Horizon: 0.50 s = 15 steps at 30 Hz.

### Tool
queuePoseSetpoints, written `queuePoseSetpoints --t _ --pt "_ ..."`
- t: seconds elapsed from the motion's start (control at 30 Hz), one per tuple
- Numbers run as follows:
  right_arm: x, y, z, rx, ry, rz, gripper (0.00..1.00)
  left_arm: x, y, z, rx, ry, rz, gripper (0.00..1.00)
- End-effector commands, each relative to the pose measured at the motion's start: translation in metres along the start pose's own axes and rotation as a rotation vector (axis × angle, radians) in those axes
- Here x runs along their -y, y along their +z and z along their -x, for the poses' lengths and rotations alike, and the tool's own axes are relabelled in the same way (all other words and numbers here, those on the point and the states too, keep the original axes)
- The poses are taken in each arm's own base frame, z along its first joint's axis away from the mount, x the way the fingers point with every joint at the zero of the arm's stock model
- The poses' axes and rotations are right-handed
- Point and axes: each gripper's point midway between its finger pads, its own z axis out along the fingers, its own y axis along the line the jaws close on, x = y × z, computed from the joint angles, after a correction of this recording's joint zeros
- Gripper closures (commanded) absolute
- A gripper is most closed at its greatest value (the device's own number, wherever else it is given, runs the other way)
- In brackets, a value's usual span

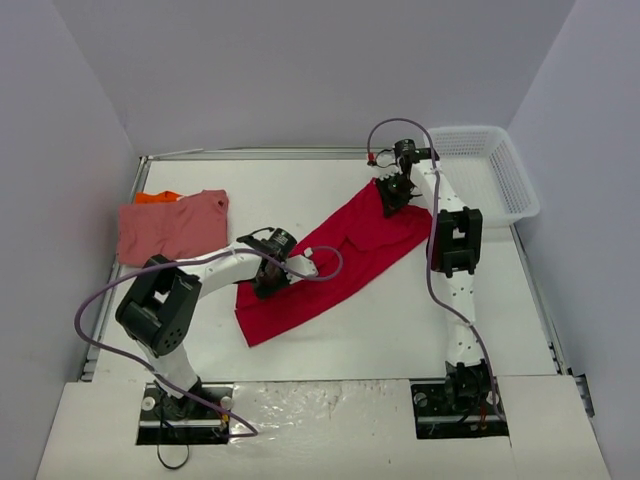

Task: Fold and stack the t-shirts
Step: Rotate the tshirt 90 degrees

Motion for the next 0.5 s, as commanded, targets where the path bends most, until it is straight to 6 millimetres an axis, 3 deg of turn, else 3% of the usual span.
queuePoseSetpoints --t 0.0,0.23,0.47 --pt "-0.006 0.048 -0.011 -0.057 -0.032 0.006 1.00 0.034 0.004 0.000 -0.037 0.042 -0.122 0.98" --pt "-0.017 0.052 0.016 0.011 -0.077 0.027 0.95 0.072 0.008 0.016 -0.010 0.136 -0.211 0.98" --pt "-0.035 0.059 0.041 0.071 -0.132 0.019 0.90 0.102 0.018 0.015 -0.055 0.198 -0.271 0.98"
